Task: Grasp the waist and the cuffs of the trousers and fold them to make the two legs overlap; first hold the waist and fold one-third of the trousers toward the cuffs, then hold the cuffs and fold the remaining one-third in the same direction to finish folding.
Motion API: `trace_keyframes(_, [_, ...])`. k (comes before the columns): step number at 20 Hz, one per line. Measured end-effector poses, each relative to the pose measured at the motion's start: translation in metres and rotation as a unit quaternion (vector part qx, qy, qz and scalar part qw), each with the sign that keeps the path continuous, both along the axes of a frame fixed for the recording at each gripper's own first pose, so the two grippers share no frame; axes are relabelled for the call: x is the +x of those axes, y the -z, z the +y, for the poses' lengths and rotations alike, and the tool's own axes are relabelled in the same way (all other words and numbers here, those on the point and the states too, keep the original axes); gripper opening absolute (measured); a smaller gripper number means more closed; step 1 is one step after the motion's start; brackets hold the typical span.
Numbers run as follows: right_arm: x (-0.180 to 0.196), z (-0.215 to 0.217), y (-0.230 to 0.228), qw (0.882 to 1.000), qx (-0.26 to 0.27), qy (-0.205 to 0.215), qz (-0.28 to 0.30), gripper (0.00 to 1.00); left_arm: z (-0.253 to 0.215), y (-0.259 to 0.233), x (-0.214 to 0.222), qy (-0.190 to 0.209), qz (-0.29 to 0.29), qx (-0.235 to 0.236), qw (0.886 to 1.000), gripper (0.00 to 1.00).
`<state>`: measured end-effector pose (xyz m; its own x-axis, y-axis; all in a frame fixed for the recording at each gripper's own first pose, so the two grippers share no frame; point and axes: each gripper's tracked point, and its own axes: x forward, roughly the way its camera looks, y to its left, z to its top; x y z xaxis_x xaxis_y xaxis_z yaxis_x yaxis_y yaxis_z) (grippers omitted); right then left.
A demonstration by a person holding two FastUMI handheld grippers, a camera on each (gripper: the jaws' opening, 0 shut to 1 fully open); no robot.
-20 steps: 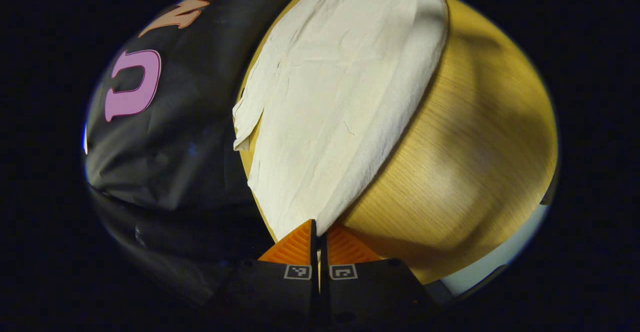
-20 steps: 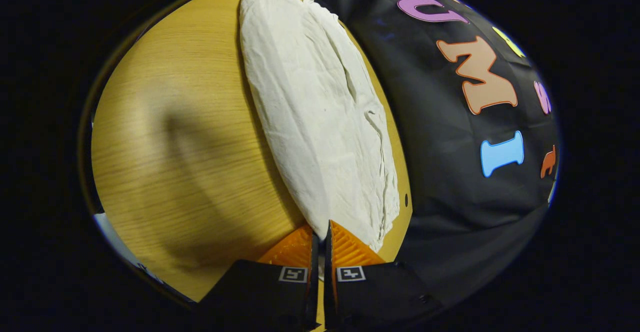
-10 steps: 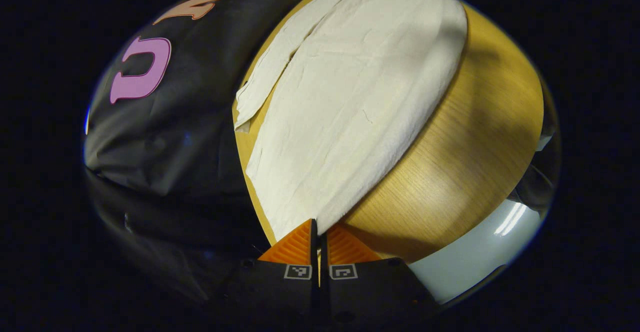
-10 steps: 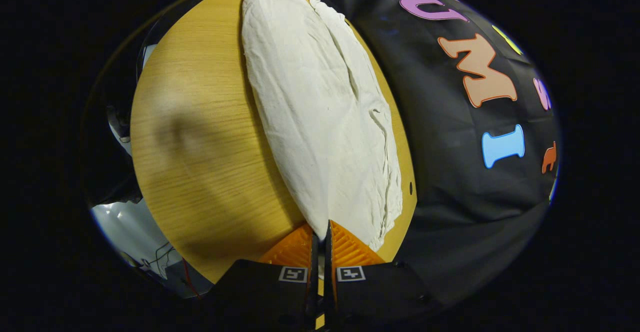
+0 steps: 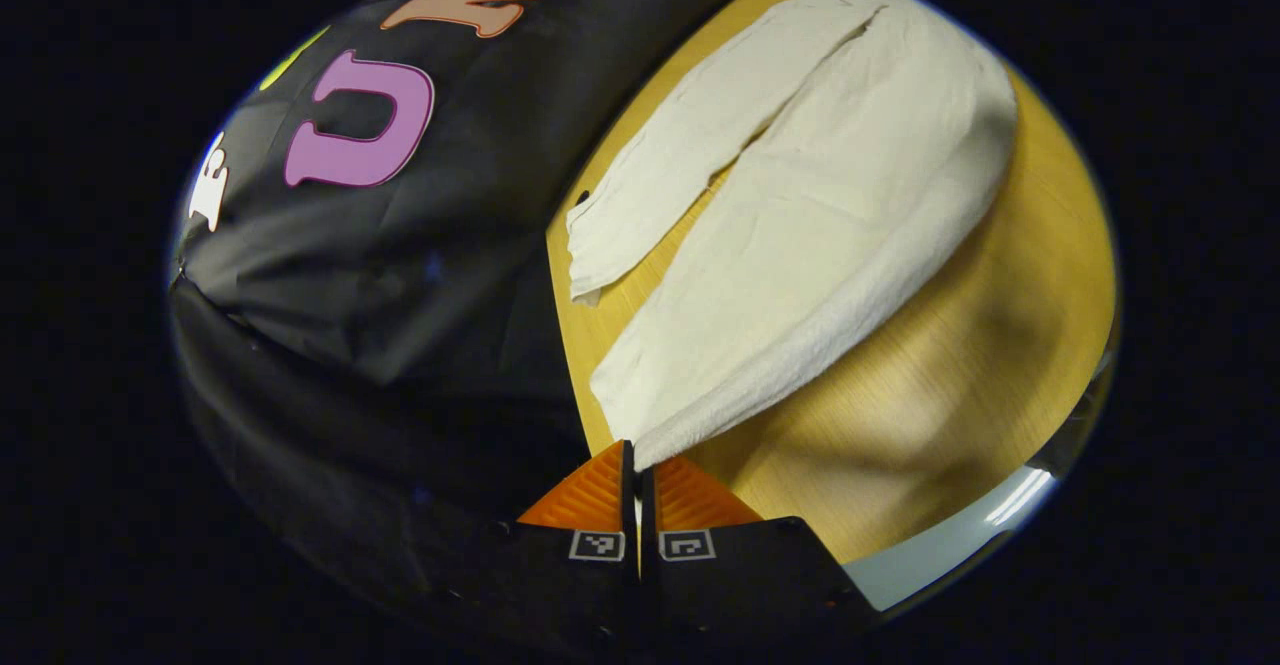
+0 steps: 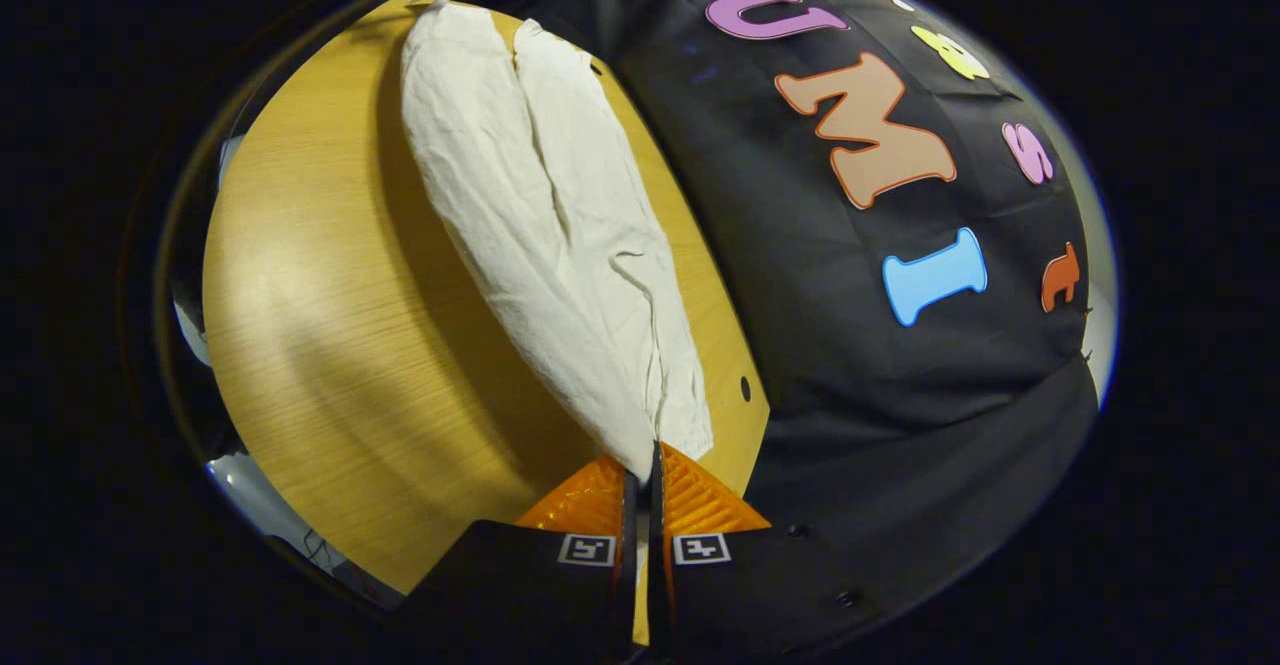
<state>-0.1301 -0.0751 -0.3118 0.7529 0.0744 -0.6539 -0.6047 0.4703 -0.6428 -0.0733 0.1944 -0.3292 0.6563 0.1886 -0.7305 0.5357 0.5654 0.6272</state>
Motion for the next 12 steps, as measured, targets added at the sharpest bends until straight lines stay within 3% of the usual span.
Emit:
trace_keyframes(5, [0.032, -0.002, -0.028, 0.999, 0.036, -0.001, -0.039, 0.07, -0.013, -0.034, 0.035, -0.024, -0.037, 0.010, 0.999, 0.00])
trace_keyframes(8, [0.052, -0.014, -0.036, 0.997, 0.052, 0.009, -0.050, 0.04, -0.017, -0.051, 0.050, -0.035, -0.053, 0.014, 0.998, 0.00])
trace_keyframes(12, [0.076, -0.021, -0.042, 0.996, 0.052, 0.035, -0.058, 0.07, -0.023, -0.055, 0.086, -0.037, -0.070, -0.001, 0.997, 0.00])
